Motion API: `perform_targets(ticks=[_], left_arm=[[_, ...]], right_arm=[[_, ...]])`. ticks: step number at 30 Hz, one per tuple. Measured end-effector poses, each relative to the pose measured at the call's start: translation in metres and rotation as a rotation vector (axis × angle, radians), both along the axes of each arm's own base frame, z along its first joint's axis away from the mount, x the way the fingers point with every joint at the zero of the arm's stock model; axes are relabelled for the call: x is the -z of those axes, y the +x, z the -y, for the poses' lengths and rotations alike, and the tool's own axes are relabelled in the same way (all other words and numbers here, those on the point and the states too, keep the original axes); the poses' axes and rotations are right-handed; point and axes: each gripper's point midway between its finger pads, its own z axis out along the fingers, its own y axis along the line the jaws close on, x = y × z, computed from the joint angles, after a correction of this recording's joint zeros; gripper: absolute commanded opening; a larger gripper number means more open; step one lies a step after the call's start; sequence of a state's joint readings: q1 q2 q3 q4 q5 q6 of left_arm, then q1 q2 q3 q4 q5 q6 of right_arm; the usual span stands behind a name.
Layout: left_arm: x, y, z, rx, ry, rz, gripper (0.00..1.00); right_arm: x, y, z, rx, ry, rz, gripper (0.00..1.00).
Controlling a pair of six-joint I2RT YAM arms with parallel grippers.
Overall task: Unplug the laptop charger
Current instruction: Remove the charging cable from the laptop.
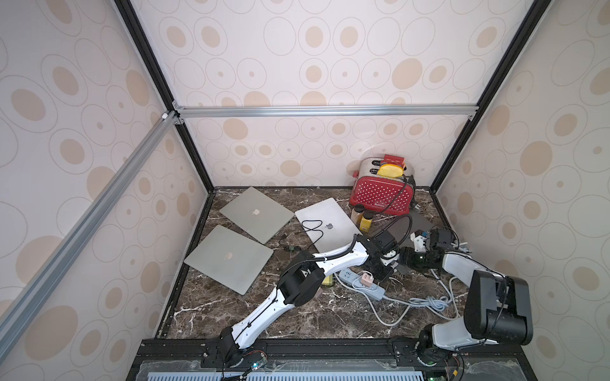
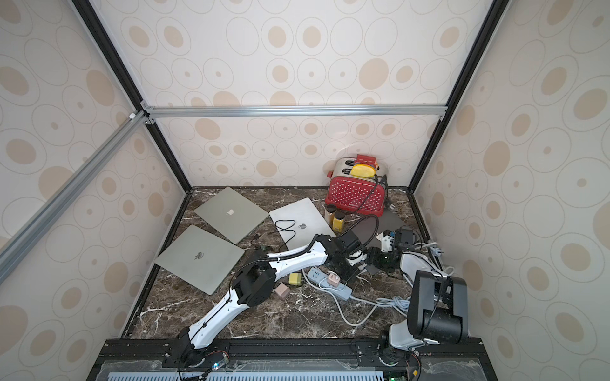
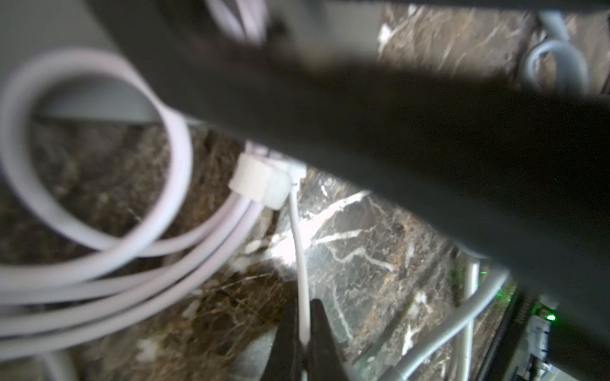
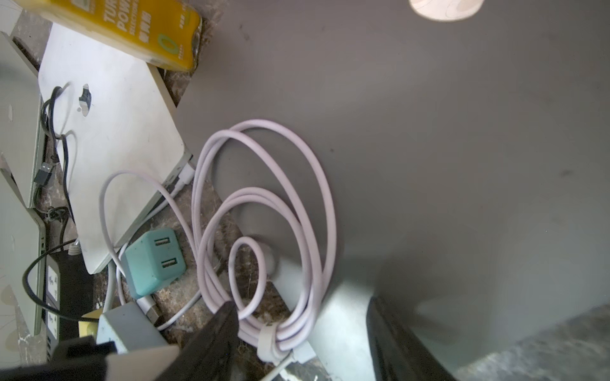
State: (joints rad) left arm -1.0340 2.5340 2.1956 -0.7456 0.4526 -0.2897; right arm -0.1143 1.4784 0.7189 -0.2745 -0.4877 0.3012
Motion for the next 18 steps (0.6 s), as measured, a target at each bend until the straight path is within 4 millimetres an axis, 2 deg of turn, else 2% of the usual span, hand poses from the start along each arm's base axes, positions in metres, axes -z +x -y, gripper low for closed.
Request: perform_targets(ticks=[6,18], left_arm=[[0.000,0.000,-0.003,0.012,-0.001,0.019,0.00],[-0.006,-0.010,-0.025,0.054,0.034,0.042,0.00]], right_arm=[[0.000,0.002,-0.002,-0.008,0.010,0.009,0.65],[-0.001,0.003,-0.003,-0.011,0.015,0.014,0.65]])
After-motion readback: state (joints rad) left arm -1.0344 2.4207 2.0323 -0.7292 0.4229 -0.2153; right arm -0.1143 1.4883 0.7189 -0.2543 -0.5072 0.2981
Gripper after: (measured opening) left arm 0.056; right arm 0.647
